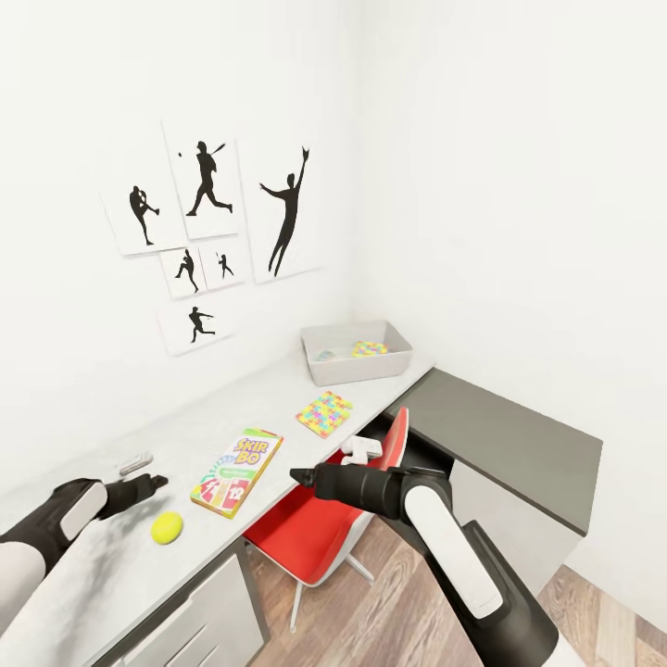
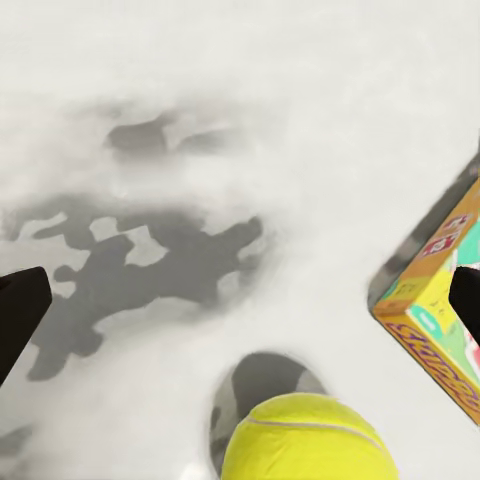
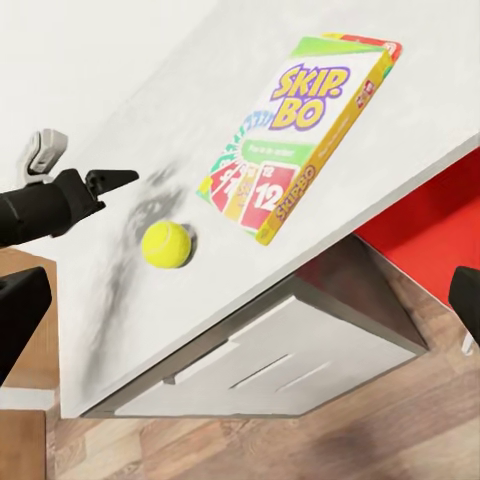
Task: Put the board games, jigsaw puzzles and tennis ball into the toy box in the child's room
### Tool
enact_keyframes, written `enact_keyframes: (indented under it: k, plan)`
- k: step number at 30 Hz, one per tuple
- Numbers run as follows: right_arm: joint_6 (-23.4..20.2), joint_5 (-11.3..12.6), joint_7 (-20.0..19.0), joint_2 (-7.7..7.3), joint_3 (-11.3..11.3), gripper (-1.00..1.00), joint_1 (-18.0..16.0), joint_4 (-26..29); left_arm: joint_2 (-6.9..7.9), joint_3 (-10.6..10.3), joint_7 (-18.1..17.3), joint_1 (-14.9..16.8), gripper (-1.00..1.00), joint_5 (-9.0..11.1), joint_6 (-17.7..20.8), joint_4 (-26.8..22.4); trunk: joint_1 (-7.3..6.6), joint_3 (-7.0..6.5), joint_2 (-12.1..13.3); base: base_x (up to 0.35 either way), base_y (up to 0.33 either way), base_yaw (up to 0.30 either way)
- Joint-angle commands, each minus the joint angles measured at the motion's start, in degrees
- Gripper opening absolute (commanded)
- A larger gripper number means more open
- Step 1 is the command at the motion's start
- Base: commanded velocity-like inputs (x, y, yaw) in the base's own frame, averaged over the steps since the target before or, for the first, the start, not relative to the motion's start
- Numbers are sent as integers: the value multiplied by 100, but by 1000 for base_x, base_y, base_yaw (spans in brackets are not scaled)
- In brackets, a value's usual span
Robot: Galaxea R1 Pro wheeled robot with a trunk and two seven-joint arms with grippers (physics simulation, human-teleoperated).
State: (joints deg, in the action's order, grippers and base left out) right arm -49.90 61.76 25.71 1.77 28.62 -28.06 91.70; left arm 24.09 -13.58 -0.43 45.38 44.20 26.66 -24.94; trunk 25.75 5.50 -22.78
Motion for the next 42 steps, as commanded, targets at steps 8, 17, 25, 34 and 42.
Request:
enact_keyframes:
  k: [8,17,25,34,42]
  plan:
    - [-18,55,-43,-1,-30,100,-7,6,-248,-27,768,6,100,3,-186,-10,4,13,-14,0,0,0]
    - [-19,55,-284,-1,-112,100,-7,6,-355,-34,1029,6,100,-9,-154,-4,4,13,-14,0,0,0]
    - [-12,55,-317,6,-119,100,-7,6,-439,-50,1048,6,100,3,-39,12,4,13,-14,0,0,0]
    - [-11,55,-321,2,-120,100,-7,6,-677,-61,1054,6,100,-29,431,15,4,13,-14,0,0,0]
    - [-11,55,-321,5,-120,100,-7,6,-769,-65,1054,6,100,-13,535,16,4,13,-14,0,0,0]
